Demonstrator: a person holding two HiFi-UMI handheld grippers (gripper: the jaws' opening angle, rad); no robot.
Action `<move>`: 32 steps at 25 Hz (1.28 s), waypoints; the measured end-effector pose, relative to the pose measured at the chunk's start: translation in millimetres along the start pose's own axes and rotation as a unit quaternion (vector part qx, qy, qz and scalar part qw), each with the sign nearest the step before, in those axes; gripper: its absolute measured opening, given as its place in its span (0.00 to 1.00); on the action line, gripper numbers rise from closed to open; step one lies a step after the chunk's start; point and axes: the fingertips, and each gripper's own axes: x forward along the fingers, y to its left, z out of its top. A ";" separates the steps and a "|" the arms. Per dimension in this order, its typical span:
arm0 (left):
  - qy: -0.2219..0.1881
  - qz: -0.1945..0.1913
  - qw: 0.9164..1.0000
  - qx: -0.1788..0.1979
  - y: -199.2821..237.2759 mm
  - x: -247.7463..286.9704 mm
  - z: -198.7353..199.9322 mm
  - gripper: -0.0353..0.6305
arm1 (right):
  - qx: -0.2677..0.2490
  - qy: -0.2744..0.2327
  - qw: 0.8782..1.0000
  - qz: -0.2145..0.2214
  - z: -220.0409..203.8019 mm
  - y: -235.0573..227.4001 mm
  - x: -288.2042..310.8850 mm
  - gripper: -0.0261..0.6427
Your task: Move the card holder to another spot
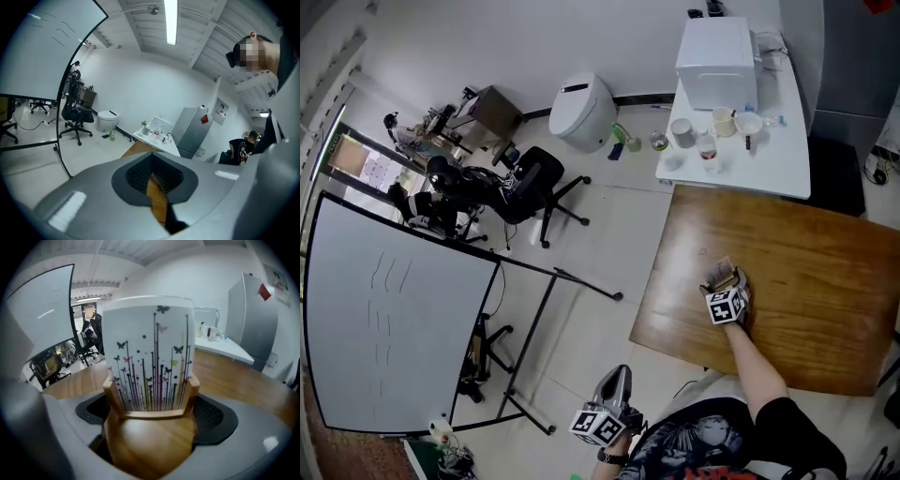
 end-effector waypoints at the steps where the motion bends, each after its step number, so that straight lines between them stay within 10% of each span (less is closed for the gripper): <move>1: 0.005 -0.003 1.000 -0.005 1.4 5.8 -2.6 0.06 | 0.024 0.010 1.000 0.015 -2.9 2.6 -4.8 0.85; 7: 0.024 -0.113 0.993 0.001 -49.7 80.2 -11.4 0.06 | 0.200 -0.111 0.974 0.002 -25.1 -62.4 -182.1 0.69; 13: 0.050 -0.224 0.972 0.044 -135.0 142.8 -9.6 0.06 | 0.252 -0.266 0.912 -0.184 -48.9 -207.1 -468.1 0.05; 20: -0.003 -0.303 0.953 0.026 -207.6 165.1 2.4 0.06 | 0.211 -0.322 0.870 -0.307 -16.2 -250.4 -585.6 0.05; 32: -0.001 -0.338 0.935 0.109 -255.4 153.0 5.8 0.06 | 0.214 -0.311 0.890 -0.255 2.4 -229.6 -548.2 0.05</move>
